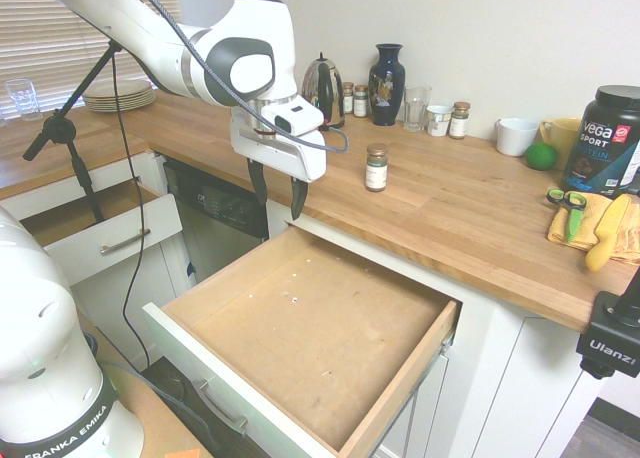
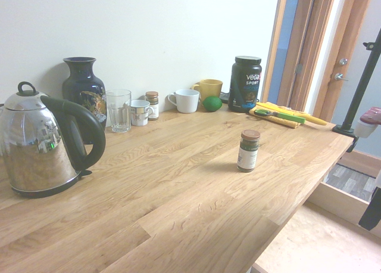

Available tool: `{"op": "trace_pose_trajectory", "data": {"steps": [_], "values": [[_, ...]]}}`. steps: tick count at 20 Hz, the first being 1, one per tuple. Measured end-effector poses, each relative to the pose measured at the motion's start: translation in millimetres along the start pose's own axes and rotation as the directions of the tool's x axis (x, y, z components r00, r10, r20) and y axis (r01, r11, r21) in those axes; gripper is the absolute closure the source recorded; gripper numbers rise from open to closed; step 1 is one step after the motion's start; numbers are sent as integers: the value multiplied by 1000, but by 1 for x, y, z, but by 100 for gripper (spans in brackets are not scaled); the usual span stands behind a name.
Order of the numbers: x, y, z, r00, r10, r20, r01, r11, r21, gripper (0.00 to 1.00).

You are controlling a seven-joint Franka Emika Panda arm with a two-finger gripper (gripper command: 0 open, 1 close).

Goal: Put seasoning jar in the drawer

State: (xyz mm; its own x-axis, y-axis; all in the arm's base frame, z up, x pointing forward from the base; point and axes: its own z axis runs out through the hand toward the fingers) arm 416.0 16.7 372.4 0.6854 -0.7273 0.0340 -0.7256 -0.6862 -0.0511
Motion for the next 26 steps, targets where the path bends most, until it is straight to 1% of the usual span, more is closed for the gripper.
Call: {"op": "trace_pose_trajectory", "data": {"steps": [2,4,8,18,22,26], "values": [[0,0,0,1000,-2,-2,2,1000,-2,0],[6,1,0,1000,-7,-23,7,1000,-4,0],[35,-6,-4,999,7,-54,-7,1000,-4,0],[127,-82,9,997,36,-66,-37,999,-12,0],[152,-106,7,997,43,-68,-44,999,-16,0],[167,-120,10,996,47,-71,-48,999,-21,0]]}}
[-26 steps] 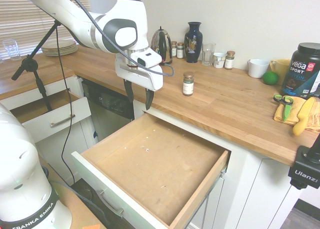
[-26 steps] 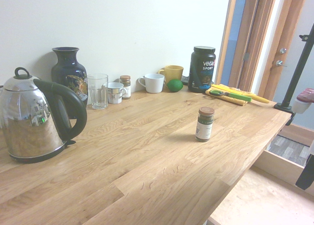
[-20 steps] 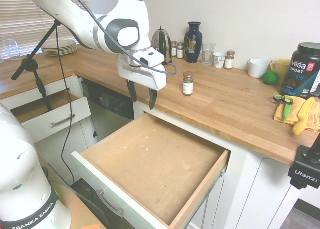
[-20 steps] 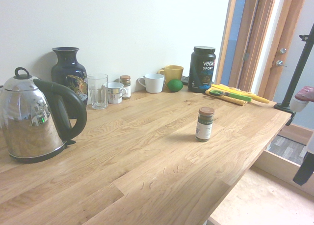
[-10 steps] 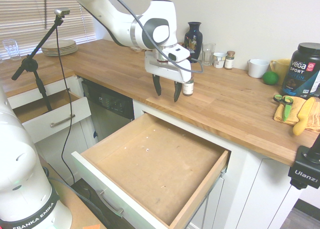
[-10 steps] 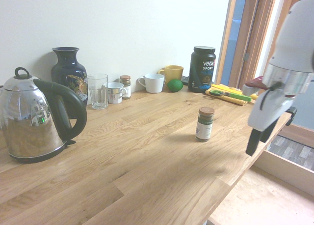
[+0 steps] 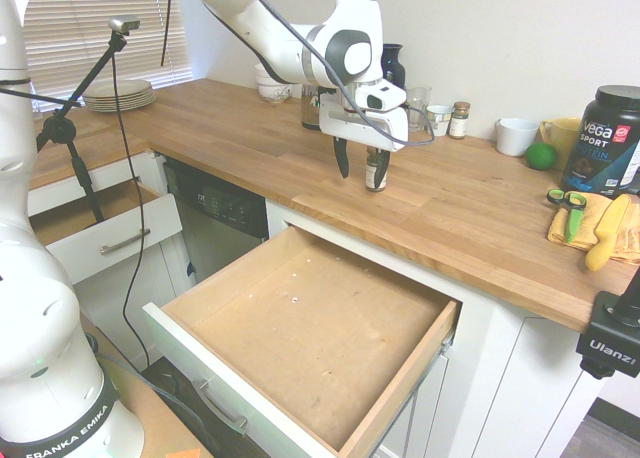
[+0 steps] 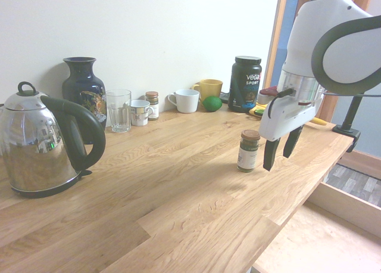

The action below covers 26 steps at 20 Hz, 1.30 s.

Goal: Put seasoning jar in the drawer

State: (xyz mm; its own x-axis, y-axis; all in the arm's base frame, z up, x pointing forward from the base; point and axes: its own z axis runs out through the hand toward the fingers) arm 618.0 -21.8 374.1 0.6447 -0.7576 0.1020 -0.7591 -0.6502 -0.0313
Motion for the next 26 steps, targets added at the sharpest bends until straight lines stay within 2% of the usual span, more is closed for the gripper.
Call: {"op": "trace_pose_trajectory", "data": {"steps": [11,12,26], "values": [[28,-27,24,1000,16,5,-16,1000,-12,0],[31,-31,26,1000,17,8,-17,1000,-10,100],[38,-50,39,999,22,27,-21,1000,-12,100]]}}
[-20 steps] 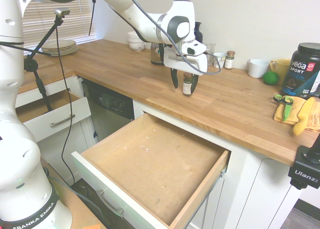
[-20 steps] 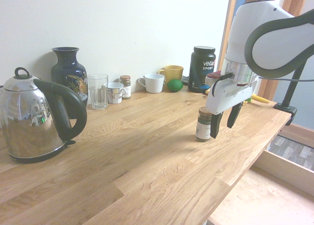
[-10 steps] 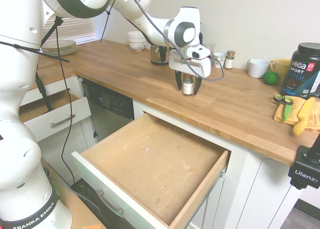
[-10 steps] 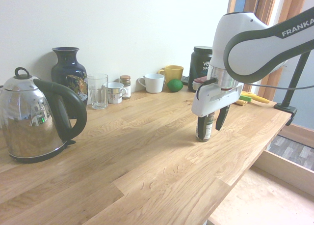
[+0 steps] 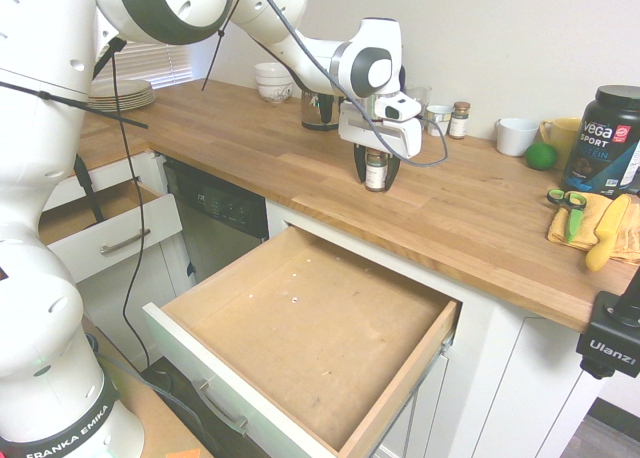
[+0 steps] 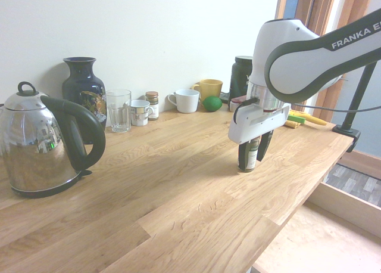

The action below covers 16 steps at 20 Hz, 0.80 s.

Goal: Put seasoning jar in the drawer

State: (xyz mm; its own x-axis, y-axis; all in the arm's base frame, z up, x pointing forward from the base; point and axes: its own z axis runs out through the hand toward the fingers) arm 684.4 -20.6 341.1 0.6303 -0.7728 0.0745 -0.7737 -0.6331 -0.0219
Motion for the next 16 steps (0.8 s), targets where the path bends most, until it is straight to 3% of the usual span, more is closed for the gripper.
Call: {"op": "trace_pose_trajectory", "data": {"steps": [16], "values": [[-4,-12,-5,1000,-12,-3,12,1000,10,100]]}}
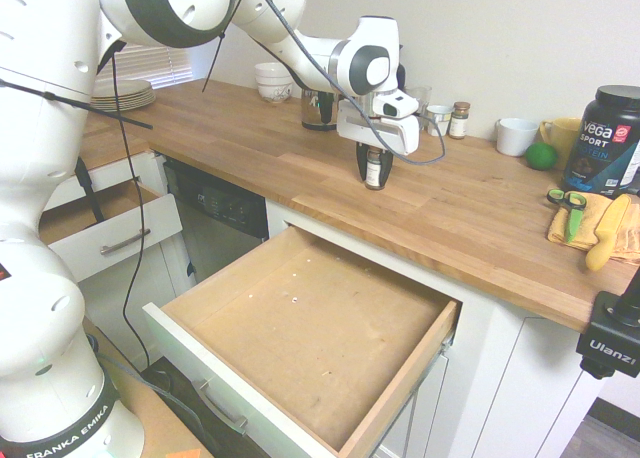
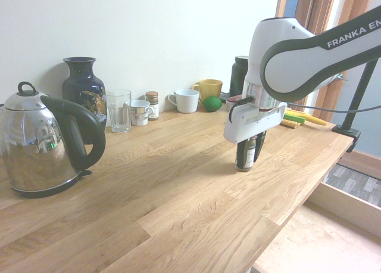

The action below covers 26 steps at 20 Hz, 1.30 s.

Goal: Put seasoning jar in the drawer

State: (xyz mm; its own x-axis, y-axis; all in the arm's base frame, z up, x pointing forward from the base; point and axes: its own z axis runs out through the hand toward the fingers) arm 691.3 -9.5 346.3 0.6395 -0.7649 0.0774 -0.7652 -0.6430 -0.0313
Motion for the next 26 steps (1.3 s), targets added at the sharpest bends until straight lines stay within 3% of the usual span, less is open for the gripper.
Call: {"op": "trace_pose_trajectory", "data": {"steps": [12,26], "values": [[-17,0,-23,1000,-13,-8,13,1000,15,100],[-120,124,-13,1000,6,7,-7,1000,20,100]]}}
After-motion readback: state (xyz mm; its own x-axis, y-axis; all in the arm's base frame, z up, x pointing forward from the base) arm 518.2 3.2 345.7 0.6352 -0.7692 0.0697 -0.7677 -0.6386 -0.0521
